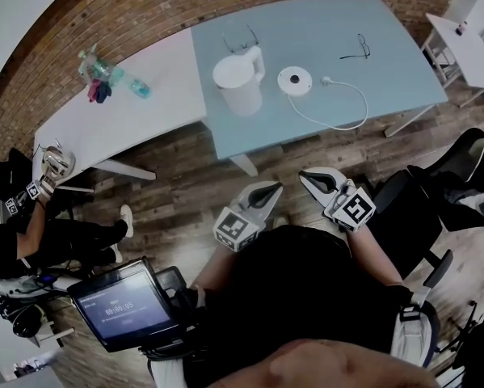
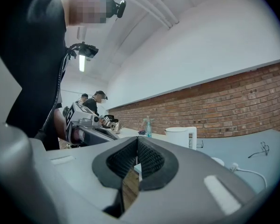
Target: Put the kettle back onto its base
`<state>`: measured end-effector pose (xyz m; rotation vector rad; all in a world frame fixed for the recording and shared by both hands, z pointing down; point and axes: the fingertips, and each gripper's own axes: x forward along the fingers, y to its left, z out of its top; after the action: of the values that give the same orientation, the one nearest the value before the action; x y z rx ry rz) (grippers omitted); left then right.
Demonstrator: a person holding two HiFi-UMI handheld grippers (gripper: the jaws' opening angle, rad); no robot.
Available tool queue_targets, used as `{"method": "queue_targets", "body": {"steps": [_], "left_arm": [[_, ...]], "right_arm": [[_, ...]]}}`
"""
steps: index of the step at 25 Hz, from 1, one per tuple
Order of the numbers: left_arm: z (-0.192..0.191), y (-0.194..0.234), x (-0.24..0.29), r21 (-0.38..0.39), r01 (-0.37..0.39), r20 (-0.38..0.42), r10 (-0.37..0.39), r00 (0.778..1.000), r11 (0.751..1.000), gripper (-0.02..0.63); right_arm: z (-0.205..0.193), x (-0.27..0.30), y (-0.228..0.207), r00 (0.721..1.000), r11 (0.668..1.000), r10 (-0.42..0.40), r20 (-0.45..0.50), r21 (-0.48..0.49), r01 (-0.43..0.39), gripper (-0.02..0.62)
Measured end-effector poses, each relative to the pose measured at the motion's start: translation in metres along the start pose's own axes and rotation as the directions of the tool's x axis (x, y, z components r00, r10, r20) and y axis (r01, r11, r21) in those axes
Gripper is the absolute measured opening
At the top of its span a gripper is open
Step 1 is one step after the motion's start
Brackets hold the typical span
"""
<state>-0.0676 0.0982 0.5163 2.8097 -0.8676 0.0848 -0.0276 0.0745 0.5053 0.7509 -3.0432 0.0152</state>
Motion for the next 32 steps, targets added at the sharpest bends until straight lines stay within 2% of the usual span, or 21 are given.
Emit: {"method": "queue_targets", "body": {"steps": [6, 12, 32], "left_arm": [[0.003, 0.020, -0.006, -0.001, 0.010, 0.013, -0.010, 1.000, 1.000, 0.002], [-0.002, 0.058, -0.010, -0.024, 0.019, 0.013, -0.018, 1.000, 1.000, 0.002], [-0.009, 0.063, -0.010, -0.021, 0.010, 0.038, -0.009, 0.999, 1.000, 0.002]], "right_arm": [[-0.001, 0.021, 0.002, 1.000, 1.000, -0.002, 0.004, -0.007, 0.002, 0.003], [-0.001, 0.055, -0.010, 1.000, 1.000, -0.005, -0.009, -0.004, 0.005, 0.003], [-0.004, 0.049, -0.011, 0.999, 1.000, -0.010, -0.040, -0.026, 0.009, 0.003]]}}
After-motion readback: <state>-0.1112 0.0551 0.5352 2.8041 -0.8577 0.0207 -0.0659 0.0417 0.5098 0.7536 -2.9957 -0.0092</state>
